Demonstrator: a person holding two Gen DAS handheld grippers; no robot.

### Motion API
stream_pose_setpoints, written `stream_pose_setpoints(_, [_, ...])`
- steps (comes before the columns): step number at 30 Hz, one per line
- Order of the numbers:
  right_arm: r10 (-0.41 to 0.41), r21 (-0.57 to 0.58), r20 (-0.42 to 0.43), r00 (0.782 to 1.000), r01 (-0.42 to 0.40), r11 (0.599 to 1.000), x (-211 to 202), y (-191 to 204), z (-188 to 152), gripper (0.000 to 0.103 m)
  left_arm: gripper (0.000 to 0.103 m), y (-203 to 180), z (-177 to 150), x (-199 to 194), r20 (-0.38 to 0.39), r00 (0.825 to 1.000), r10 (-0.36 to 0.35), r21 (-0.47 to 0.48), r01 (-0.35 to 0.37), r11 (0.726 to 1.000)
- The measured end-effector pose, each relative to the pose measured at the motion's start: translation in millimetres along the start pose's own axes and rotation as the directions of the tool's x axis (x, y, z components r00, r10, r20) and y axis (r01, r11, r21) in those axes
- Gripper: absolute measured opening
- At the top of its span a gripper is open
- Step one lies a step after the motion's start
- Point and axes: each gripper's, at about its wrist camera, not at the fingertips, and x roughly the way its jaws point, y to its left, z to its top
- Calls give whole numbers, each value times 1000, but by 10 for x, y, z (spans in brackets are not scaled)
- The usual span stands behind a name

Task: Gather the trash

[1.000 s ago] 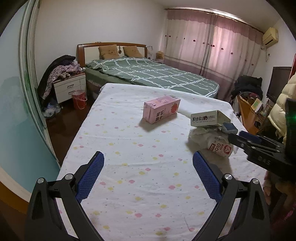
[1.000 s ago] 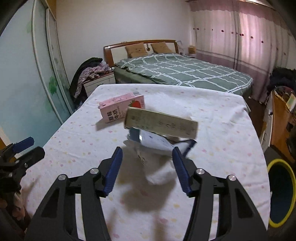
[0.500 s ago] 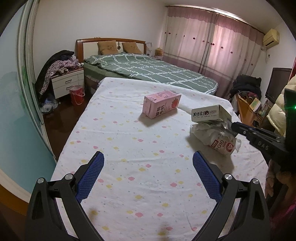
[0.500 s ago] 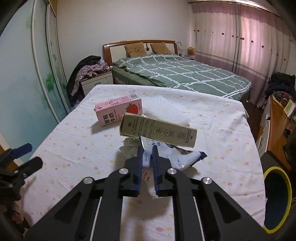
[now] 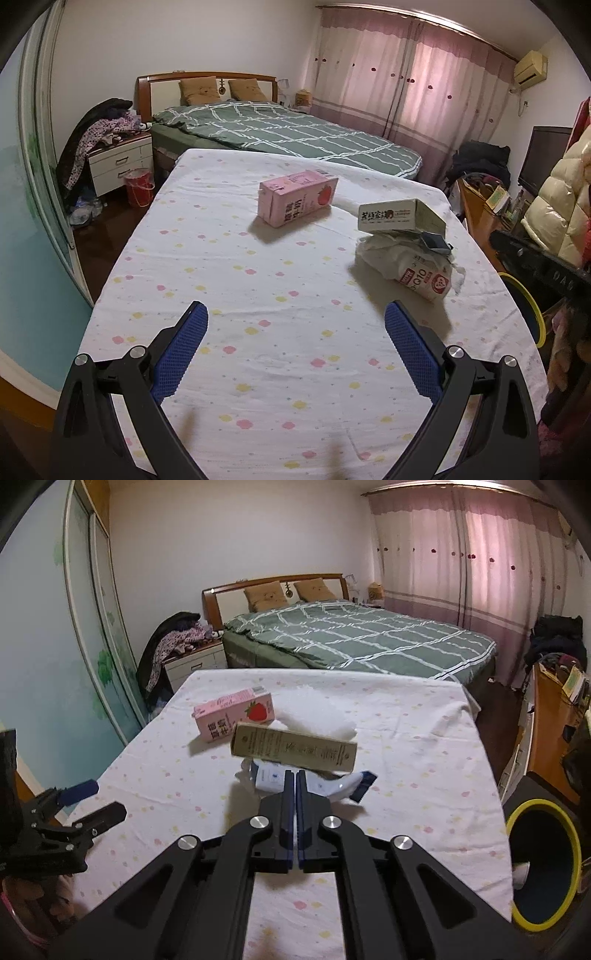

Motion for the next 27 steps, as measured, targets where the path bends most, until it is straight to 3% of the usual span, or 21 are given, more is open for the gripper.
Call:
stream_pose_setpoints(1, [3, -8, -12, 1000, -3, 1000, 41, 27, -23, 18, 95, -8, 5, -3, 4, 1000, 1, 0, -1, 1000])
stream_pose_setpoints(3, [10, -27, -22, 1000, -10, 1000, 122, 95, -68, 31, 95, 4, 19, -25, 15, 1000, 7, -4, -7, 1000])
stream_pose_setpoints(6, [6, -52, -37, 999, -8, 999, 250, 196, -101, 32, 95, 61, 46, -81, 30, 999, 23, -16, -23, 1000])
stream_pose_setpoints(9, [-38, -90, -34, 999, 34, 995, 372, 286, -107, 41, 95, 138, 57, -124, 38, 999, 36, -30, -35, 999])
stream_pose_setpoints(16, [-132, -141, -28, 991, 127, 982, 534, 296, -85, 41, 95, 219, 25, -96, 29, 999, 30, -46, -29, 999])
stream_pose_setpoints(22, [-146, -187, -37, 989, 137, 973, 589, 297, -60, 39, 95, 210, -5, -66, 23, 1000, 20, -46, -18, 999])
stream_pose_setpoints(24, [-130, -180, -48, 990, 120, 976, 608, 280, -55, 22, 95, 206, -6, -62, 23, 1000, 19, -48, -18, 999])
stream_pose_setpoints(27, [-129, -171, -24, 991, 123, 978, 544, 261, -43, 16, 95, 199, -6, -54, 20, 1000, 19, -44, -18, 999])
